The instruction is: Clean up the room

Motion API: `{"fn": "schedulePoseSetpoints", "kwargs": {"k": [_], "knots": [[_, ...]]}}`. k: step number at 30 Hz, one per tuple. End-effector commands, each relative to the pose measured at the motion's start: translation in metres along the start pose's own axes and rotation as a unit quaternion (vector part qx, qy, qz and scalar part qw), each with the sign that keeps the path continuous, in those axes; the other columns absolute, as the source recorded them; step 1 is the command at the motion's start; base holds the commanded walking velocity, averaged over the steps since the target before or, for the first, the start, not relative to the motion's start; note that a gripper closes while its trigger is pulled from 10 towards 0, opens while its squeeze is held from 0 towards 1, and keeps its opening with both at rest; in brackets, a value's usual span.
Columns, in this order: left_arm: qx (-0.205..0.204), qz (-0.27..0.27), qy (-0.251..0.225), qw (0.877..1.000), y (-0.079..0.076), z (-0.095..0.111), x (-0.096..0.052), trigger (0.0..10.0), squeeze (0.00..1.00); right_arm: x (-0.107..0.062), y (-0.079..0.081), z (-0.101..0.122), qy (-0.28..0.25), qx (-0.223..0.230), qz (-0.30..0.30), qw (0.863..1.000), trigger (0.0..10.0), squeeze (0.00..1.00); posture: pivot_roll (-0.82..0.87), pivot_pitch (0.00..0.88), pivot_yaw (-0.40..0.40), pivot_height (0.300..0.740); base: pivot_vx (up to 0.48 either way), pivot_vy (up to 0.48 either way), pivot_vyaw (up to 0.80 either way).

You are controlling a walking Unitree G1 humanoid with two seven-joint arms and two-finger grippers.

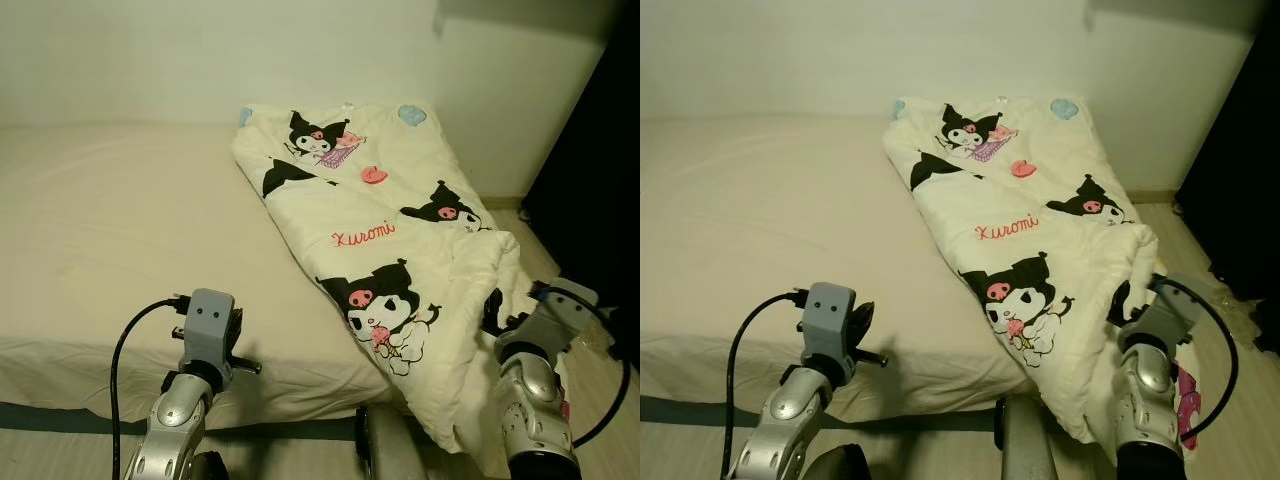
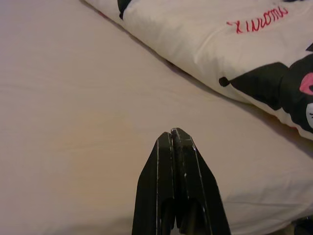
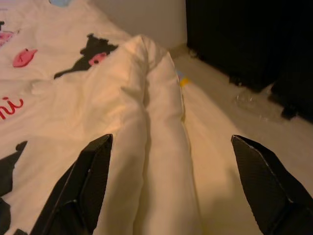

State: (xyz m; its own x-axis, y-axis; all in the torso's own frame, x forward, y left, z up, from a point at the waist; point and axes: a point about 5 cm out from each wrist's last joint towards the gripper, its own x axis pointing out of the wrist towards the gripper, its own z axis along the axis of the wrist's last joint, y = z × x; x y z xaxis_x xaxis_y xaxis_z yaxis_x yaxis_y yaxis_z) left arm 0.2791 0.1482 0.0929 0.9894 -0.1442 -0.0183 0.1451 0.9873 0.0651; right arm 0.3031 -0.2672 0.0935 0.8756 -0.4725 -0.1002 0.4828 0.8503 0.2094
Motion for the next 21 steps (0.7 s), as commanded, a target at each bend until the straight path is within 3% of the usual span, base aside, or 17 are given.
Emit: {"fn": "schedulePoseSetpoints", "kwargs": {"k": [1, 5, 10, 11, 12, 14, 21], "knots": [[0.004, -0.001, 0.011, 1.0, 0.002, -0.005, -0.003, 10.0, 0.0, 0.003, -0.005, -0.005, 0.018, 0.015, -0.016, 1.0, 10.0, 1.0, -0.11, 0.176, 0.048, 0.535, 0.0, 0.0, 0.0], [0.004, 0.0, 0.012, 1.0, 0.002, -0.005, -0.005, 10.0, 0.0, 0.008, -0.011, -0.013, 0.049, 0.011, -0.055, 0.997, 10.0, 1.0, -0.1, 0.187, 0.046, 0.535, 0.0, 0.0, 0.0], [0.005, 0.001, 0.012, 1.0, 0.003, -0.005, -0.007, 10.0, 0.0, 0.011, -0.011, -0.014, 0.045, 0.024, -0.06, 0.997, 10.0, 1.0, -0.09, 0.194, 0.048, 0.535, 0.0, 0.0, 0.0], [0.006, 0.001, 0.012, 1.0, 0.003, -0.005, -0.008, 10.0, 0.0, 0.013, -0.008, -0.014, 0.037, 0.055, -0.049, 0.997, 10.0, 1.0, -0.09, 0.199, 0.047, 0.535, 0.0, 0.0, 0.0], [0.006, 0.001, 0.012, 1.0, 0.003, -0.005, -0.008, 10.0, 0.0, 0.013, -0.008, -0.014, 0.037, 0.055, -0.049, 0.997, 10.0, 1.0, -0.09, 0.199, 0.047, 0.535, 0.0, 0.0, 0.0], [0.006, 0.001, 0.011, 1.0, 0.002, -0.005, -0.008, 10.0, 0.0, 0.014, -0.001, -0.016, 0.035, 0.122, -0.027, 0.991, 10.0, 1.0, -0.09, 0.199, 0.047, 0.535, 0.0, 0.0, 0.0], [0.014, -0.003, 0.01, 1.0, 0.0, -0.005, -0.011, 10.0, 0.0, 0.008, 0.006, -0.03, 0.058, 0.159, -0.006, 0.986, 10.0, 1.0, -0.08, 0.208, 0.048, 0.535, 0.0, 0.0, 0.0]]}}
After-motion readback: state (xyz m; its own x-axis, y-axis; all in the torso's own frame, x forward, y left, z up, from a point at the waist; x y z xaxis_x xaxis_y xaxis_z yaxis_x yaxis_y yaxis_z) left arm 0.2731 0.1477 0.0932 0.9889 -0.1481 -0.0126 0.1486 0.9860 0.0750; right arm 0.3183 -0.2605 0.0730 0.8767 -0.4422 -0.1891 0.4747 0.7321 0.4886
